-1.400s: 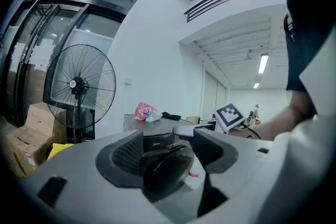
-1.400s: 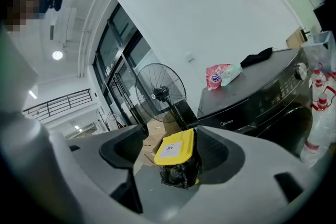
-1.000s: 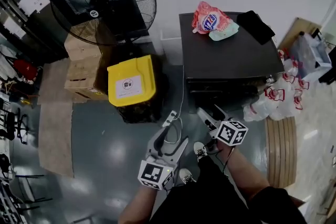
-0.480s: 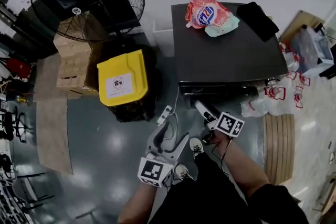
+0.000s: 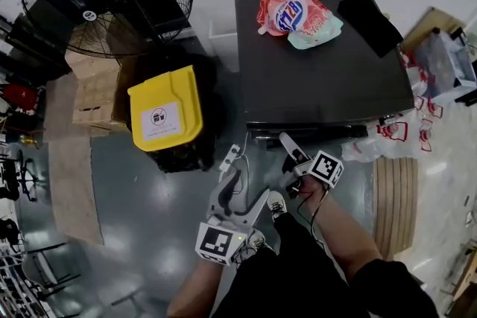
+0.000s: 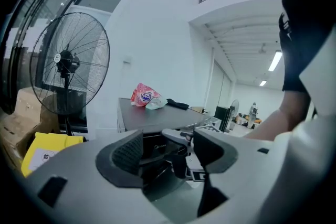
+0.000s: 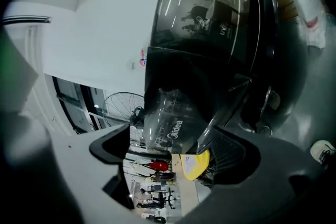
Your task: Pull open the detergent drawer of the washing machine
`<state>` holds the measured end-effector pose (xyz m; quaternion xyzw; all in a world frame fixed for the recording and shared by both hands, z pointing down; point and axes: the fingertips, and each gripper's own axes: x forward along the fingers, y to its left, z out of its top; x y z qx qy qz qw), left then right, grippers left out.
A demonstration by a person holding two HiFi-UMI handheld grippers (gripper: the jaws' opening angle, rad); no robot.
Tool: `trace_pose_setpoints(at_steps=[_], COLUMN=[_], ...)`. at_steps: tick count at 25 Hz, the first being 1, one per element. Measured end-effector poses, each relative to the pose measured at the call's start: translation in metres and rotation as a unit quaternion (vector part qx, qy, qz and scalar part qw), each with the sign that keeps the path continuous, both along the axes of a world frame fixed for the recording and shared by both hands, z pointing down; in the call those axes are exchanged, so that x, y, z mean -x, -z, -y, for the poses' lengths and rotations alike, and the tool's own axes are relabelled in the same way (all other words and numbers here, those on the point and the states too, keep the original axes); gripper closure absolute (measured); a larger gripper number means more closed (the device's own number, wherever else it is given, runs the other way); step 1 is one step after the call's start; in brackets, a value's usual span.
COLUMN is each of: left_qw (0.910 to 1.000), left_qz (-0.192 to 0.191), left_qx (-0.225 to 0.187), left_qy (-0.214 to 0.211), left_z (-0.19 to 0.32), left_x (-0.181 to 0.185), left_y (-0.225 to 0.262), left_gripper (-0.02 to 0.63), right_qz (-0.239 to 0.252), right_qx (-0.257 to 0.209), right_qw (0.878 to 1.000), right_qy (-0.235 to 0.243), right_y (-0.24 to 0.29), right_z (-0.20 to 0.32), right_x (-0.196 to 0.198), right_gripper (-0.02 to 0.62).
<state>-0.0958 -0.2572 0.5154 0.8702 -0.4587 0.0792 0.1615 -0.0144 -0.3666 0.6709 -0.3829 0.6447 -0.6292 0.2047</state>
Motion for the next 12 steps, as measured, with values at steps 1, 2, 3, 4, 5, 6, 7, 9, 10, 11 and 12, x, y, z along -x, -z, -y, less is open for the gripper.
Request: trace_pose_setpoints(at_steps=[1, 2, 3, 4, 5, 6, 7, 9, 10, 11, 12], left_qw=[1.0000, 1.0000, 1.0000, 0.9999, 0.9999, 0.9999, 0.9998, 0.9998, 0.9997, 0.9997, 0.9997], left_qz=[0.000, 0.000, 0.000, 0.000, -0.001, -0.001, -0.002, -0.005, -0.006, -0.007, -0.007], left_qx=[0.003, 0.005, 0.007, 0.009, 0.011, 0.014, 0.016, 0.020, 0.021, 0.022, 0.023], left_qy=[-0.001, -0.002, -0.004, -0.006, -0.008, -0.008, -0.008, -0.008, -0.008, -0.009, -0.008], left_z=[0.003, 0.006, 0.008, 0.010, 0.011, 0.013, 0.015, 0.019, 0.021, 0.022, 0.022], left_x=[-0.001, -0.003, -0.005, -0.006, -0.007, -0.008, -0.008, -0.009, -0.009, -0.009, -0.009], left_y=[-0.003, -0.005, -0.007, -0.009, -0.011, -0.013, -0.014, -0.016, -0.017, -0.019, -0.020], left_gripper=[0.333, 0.333, 0.333, 0.333, 0.333, 0.333, 0.333, 0.333, 0.333, 0.333, 0.333], right_qz=[0.004, 0.007, 0.010, 0.012, 0.015, 0.018, 0.021, 0.023, 0.023, 0.022, 0.021], right_qx=[0.000, -0.002, -0.004, -0.004, -0.002, 0.000, 0.001, 0.002, 0.000, -0.001, -0.004], right_qw=[1.000, 1.000, 1.000, 1.000, 1.000, 1.000, 1.000, 1.000, 1.000, 1.000, 1.000], right_qy=[-0.002, -0.004, -0.006, -0.007, -0.009, -0.011, -0.014, -0.016, -0.016, -0.014, -0.011], right_y=[-0.002, -0.003, -0.004, -0.006, -0.009, -0.011, -0.013, -0.015, -0.016, -0.017, -0.017], right_z=[0.005, 0.009, 0.013, 0.016, 0.018, 0.020, 0.023, 0.028, 0.030, 0.030, 0.030], right_x=[0.000, -0.001, -0.001, -0.001, -0.001, 0.000, 0.000, 0.000, 0.001, 0.002, 0.002], right_gripper=[0.101, 0.092, 0.086, 0.084, 0.084, 0.084, 0.084, 0.086, 0.090, 0.089, 0.089])
